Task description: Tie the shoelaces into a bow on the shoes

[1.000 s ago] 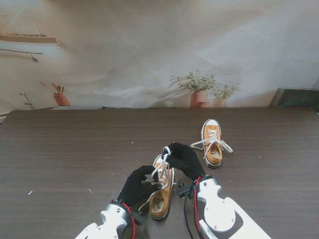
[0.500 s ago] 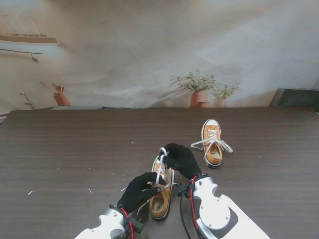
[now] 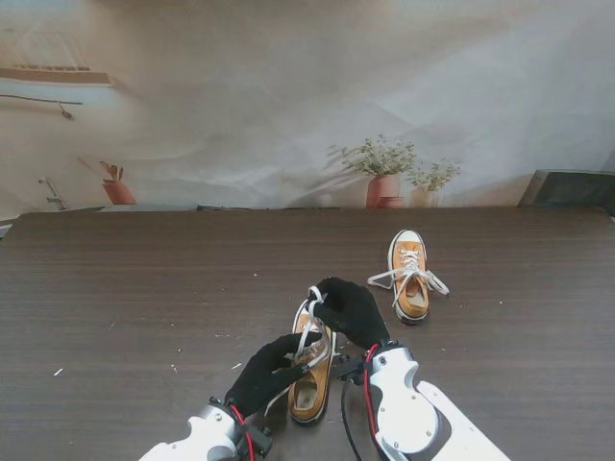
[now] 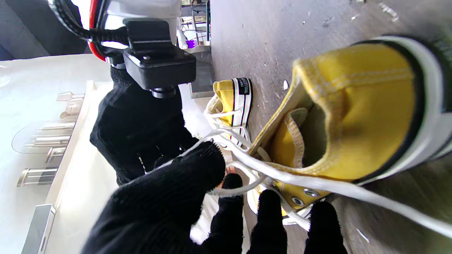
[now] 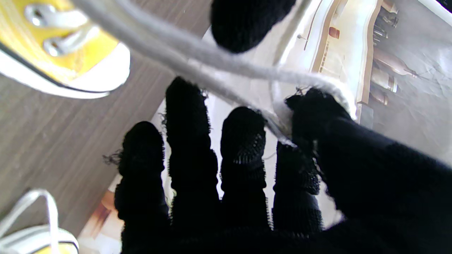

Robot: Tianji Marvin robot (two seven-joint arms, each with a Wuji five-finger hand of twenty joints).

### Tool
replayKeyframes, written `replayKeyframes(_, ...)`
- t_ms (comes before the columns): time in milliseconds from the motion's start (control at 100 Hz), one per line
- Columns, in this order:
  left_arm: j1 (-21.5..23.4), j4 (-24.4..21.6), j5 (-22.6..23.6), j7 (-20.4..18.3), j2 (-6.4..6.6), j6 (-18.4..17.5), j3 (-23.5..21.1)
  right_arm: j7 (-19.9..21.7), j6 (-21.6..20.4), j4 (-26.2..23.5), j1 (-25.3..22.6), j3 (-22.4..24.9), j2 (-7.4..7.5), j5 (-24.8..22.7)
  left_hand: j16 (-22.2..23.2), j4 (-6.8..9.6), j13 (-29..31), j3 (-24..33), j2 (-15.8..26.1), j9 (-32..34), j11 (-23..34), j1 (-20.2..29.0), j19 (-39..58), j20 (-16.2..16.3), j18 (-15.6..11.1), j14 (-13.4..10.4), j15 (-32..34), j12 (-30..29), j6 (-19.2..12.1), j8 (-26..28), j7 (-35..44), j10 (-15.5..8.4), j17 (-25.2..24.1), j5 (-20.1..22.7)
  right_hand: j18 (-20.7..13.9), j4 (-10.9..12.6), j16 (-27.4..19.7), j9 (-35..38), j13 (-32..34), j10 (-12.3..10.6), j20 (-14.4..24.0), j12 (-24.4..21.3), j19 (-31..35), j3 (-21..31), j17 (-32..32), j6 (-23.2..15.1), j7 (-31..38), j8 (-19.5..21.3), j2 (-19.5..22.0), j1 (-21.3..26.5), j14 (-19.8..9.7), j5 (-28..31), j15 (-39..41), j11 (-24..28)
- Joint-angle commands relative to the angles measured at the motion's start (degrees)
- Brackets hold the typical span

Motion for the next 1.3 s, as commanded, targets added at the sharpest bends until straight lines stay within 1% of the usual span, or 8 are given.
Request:
replayKeyframes(0,0.6,-0.7,0.0,-1.2,0.23,-0.2,0.0,0.2,-0.7,-0.6,-0.6,0.1,-0.09,-0.8,1.4,0.79,-0.9,-2.0,1.4,-1.2,-0.3,1.9,0.5,1.5,-4.3,0.3,0.3,0.6,-6.2,-1.5,-0.9,-2.1,-0.4,-2.1,0.3,-0.1,0.0,1.8,1.3,-0.9,-0.6,0.9,0.5,0.2,-0.2,-3.0,3.2,0.3,0.4,1.1,-0.4,2.9,0.0,1.3)
replayKeyframes(110,1.0,-1.3,-0.3,-1.9,0.46,-0.7,-0.2,-2.1,-1.6,-1.2,-1.1,0.3,-0.02,-4.4,1.5,0.95,-1.1,-2.9,1.8,-1.4,-0.4,2.3,0.4,1.6,-4.4,0.3,0.1,0.7,-6.4,-1.2,0.1,-2.0,-0.7,-0.3,0.3,-0.1,0.0,1.9,1.5,-0.9,-0.6,0.8,0.5,0.3,-0.1,-3.0,3.2,0.3,0.3,0.9,-0.6,3.0,0.1,1.3)
replayKeyframes(200,1.4,-1.7,0.0,-1.9,0.53,-1.0,-0.3,-3.0,-1.9,-1.9,-1.3,0.4,0.20,-6.7,1.7,1.25,-1.1,-2.3,1.6,-1.3,-0.5,2.8,0.2,1.7,-4.3,0.3,-0.3,0.9,-6.6,2.4,7.3,-1.6,-0.6,3.9,0.4,-0.2,0.0,2.0,1.6,-1.1,-0.6,0.8,0.6,0.4,0.1,-3.2,3.2,0.2,0.3,0.8,-0.7,2.9,0.1,1.3)
replayKeyframes(330,2.1,-2.4,-0.3,-1.2,0.39,-1.2,-0.6,-3.3,-1.6,-2.2,-1.1,0.4,0.37,-8.1,1.7,0.89,-0.8,0.1,1.4,-0.4,0.0,2.7,0.1,1.6,-4.0,0.6,-0.4,1.3,-8.2,17.8,29.3,-1.3,-0.4,7.0,0.3,-0.2,-0.1,2.0,1.7,-1.2,-0.6,0.8,0.6,0.6,0.1,-3.2,3.2,0.3,0.3,0.7,-0.8,2.9,0.0,1.3)
replayKeyframes(420,2.4,-2.7,-0.5,-1.1,0.37,-1.0,-0.8,-4.2,-0.7,-2.0,-0.8,0.1,0.29,-9.2,1.7,0.80,-0.8,0.3,1.6,0.0,0.2,2.8,0.1,1.5,-3.8,0.9,-0.4,1.3,-8.1,23.7,34.9,-1.2,-0.2,7.3,0.4,-0.2,-0.1,2.1,1.7,-1.0,-0.7,0.8,0.5,0.6,0.1,-3.0,3.2,0.2,0.2,0.8,-0.5,3.0,-0.1,1.3)
replayKeyframes(730,2.5,-3.3,-1.4,-3.4,0.92,-0.9,-0.7,-10.0,1.2,-0.4,0.4,-2.5,0.52,-18.1,2.0,1.10,-0.9,-6.4,5.4,-0.3,-0.4,5.4,0.2,1.7,-4.5,0.4,-0.4,1.1,-7.6,3.3,7.7,-1.8,-0.7,4.3,0.6,-0.3,-0.3,2.4,2.0,-1.1,-1.0,0.8,0.2,1.1,0.5,-3.0,3.3,0.1,0.0,0.5,-0.7,3.1,-0.5,1.3)
replayKeyframes(1010,3.3,-3.1,-0.8,-1.9,0.63,-1.6,-1.6,-9.7,2.0,-0.8,-0.2,-2.2,0.33,-16.9,2.5,1.38,-1.6,-10.6,6.6,-1.8,-0.8,5.7,0.3,2.2,-5.0,0.0,-0.2,1.3,-6.5,-2.5,-2.9,-2.0,-1.2,-3.6,0.7,-0.4,-0.4,2.4,2.1,-1.0,-1.2,0.8,0.2,1.3,0.6,-2.8,3.3,0.1,-0.1,0.6,-0.7,3.2,-0.7,1.3)
replayKeyframes(1290,3.4,-3.5,-0.9,-2.2,0.65,-0.7,-2.3,-9.2,1.7,-1.6,-1.5,-1.8,0.32,-15.7,2.7,2.76,-3.1,-25.6,11.3,-5.1,-1.5,9.2,0.0,2.7,-5.9,-0.5,-1.3,1.4,-5.9,-6.4,-9.3,-1.7,-2.7,-10.5,0.7,-0.4,-0.4,2.4,2.2,-0.9,-1.3,0.7,0.3,1.3,0.5,-2.7,3.4,0.1,-0.1,0.6,-0.6,3.2,-0.7,1.3)
